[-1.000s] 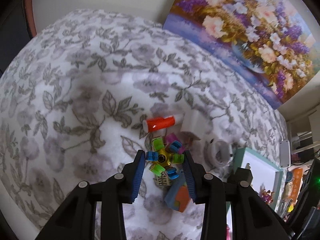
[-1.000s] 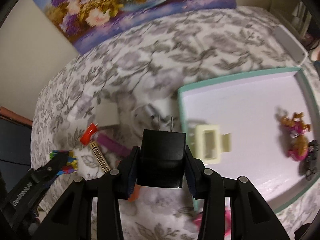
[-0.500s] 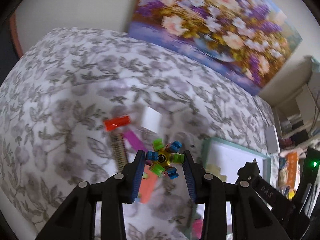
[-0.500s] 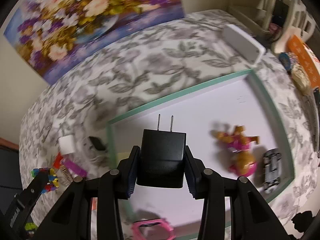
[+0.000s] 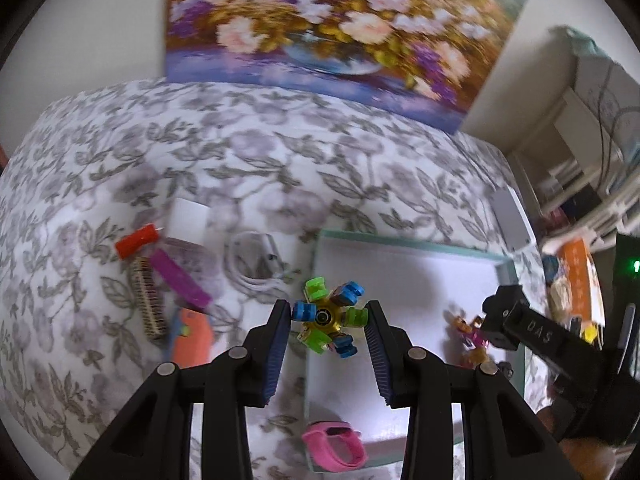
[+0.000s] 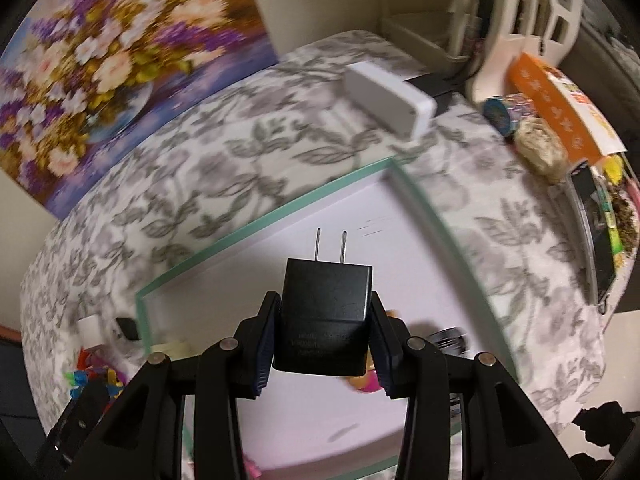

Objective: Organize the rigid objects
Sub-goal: 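Carry the charger with the right tool while the left tool carries the blocks over the tray, then open the right tool dropping the charger in the tray while the left tool releases the blocks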

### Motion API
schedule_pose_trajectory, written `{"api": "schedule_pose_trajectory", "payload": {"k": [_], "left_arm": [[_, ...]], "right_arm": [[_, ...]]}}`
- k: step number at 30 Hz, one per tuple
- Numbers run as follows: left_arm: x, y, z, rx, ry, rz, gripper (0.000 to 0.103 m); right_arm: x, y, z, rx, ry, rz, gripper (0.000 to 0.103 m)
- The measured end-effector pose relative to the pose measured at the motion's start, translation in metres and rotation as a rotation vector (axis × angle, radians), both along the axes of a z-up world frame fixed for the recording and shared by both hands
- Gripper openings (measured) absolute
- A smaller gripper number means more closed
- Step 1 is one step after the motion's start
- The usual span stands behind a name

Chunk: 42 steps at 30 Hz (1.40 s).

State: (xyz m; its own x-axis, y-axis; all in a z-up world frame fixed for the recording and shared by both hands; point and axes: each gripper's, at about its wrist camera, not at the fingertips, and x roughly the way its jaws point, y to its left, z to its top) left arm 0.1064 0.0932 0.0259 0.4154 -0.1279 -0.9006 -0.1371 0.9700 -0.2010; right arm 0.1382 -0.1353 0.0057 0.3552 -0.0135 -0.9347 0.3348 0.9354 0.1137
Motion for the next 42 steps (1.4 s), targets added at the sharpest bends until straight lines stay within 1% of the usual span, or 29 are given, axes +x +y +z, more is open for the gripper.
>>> {"api": "schedule_pose_trajectory", "payload": {"k": [5,11,14,17,21,24,29,34,42], "left_arm": [[0.001,-0.025,-0.008,0.021,0.022,-0.055,0.041],[-0.003,-0.057,-0.021,0.086,0.050,-0.127,0.041],[-0.005,-0.075,-0.029,0.103,0.067,-0.174,0.041],[-0.010,-0.095,-0.038,0.153,0.076,-0.219,0.041],[-0.016,-0.114,-0.049,0.141,0.099,-0.264,0.041],[-0.017,-0.124,-0.054,0.174,0.099,-0.286,0.041],[-0.016,-0.123,-0.065,0.171,0.123,-0.281,0.041],[-0.016,-0.118,-0.070,0.180,0.134,-0.265,0.041],[-0.014,-0.113,-0.080,0.190,0.159,-0.250,0.042]], "right_arm": [[-0.004,-0.026,0.001,-0.014,-0.002,-0.056,0.043],[-0.009,-0.049,-0.001,-0.019,0.002,-0.102,0.043],[-0.011,-0.055,-0.003,-0.027,0.004,-0.101,0.043],[-0.012,-0.063,-0.004,-0.050,0.007,-0.111,0.043],[-0.013,-0.072,-0.007,-0.067,0.011,-0.111,0.043],[-0.013,-0.077,-0.014,-0.065,0.027,-0.115,0.043],[-0.012,-0.076,-0.028,-0.059,0.068,-0.096,0.043],[-0.010,-0.070,-0.033,-0.052,0.082,-0.068,0.043],[-0.008,-0.065,-0.039,-0.046,0.109,-0.054,0.043]]}}
